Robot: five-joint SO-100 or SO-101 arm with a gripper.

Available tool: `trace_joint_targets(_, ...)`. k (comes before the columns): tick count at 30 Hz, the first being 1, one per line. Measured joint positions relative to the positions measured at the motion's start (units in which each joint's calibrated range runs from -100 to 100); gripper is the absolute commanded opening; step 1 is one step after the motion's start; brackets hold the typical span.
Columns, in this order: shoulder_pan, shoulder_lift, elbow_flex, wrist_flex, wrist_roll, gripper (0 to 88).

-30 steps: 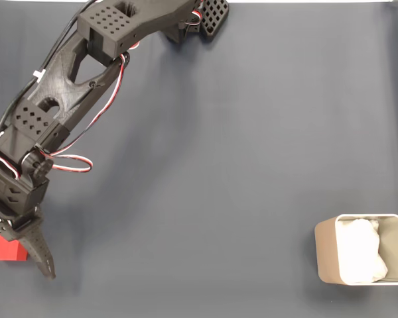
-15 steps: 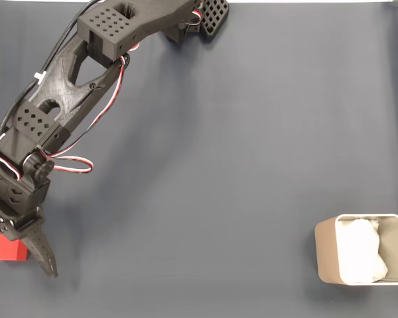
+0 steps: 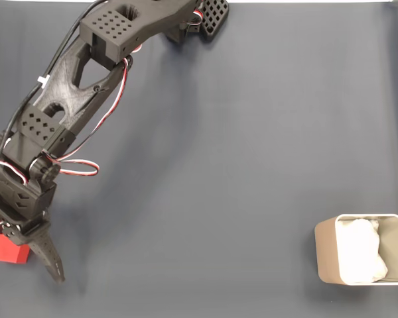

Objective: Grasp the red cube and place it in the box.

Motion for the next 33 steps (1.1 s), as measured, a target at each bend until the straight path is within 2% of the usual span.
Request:
trace_joint_targets(15,-1.04,0.00,0.00,0.00,0.00,55.7)
trace_joint_targets(26,-1.11,0.00,0.00,0.32,-0.10,46.6)
trace_joint_targets(33,-1.11,0.00,0.00,1.43,-0.20,36.3)
